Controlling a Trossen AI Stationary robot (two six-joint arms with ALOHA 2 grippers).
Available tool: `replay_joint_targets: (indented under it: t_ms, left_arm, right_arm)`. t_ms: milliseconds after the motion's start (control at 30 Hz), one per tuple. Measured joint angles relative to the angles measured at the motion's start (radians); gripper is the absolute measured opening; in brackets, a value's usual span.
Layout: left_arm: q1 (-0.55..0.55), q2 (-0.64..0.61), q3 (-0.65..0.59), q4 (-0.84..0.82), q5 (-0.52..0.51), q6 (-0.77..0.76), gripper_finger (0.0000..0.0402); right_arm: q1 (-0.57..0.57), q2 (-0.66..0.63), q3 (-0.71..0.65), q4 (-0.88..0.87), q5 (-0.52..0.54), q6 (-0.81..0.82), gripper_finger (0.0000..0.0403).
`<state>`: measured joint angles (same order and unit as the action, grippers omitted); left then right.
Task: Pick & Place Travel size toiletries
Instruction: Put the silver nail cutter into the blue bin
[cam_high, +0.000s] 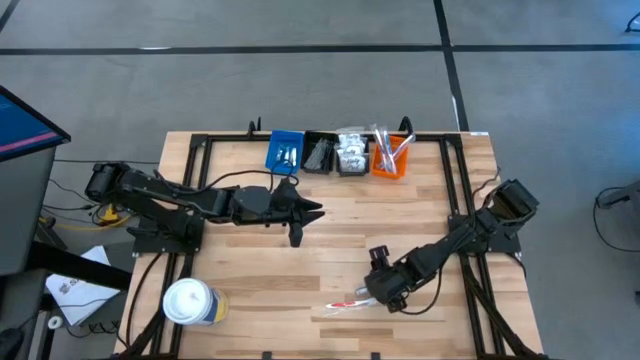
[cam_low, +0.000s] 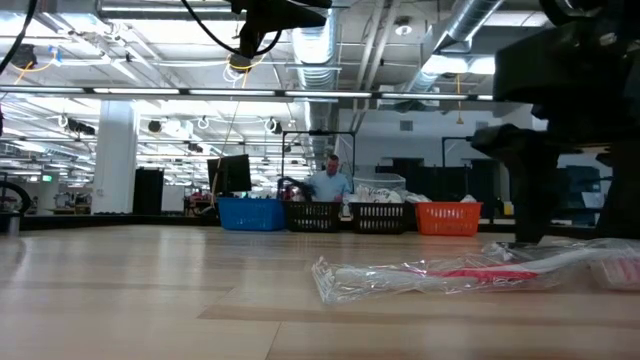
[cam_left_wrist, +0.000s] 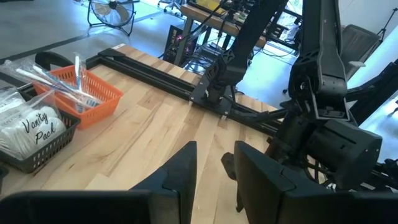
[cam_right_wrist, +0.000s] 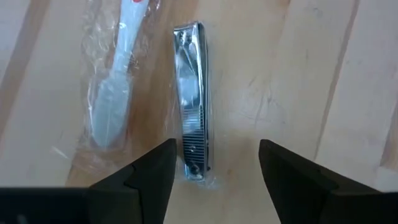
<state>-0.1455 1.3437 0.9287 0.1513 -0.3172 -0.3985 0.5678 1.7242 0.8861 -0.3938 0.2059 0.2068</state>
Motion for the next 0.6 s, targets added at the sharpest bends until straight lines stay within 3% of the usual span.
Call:
replay_joint_targets:
  t_ms: [333, 600]
  left_arm:
    - [0.0, 0.0, 0.0, 0.006, 0.0, 0.0, 0.0102]
    - [0.0, 0.0, 0.0, 0.005, 0.0, 0.001, 0.0102]
  right_arm:
    - [-0.041, 0.0, -0.008, 0.049, 0.064, 0.04, 0.017]
    - [-0.048, 0.0, -0.008, 0.055, 0.057, 0.049, 0.0044]
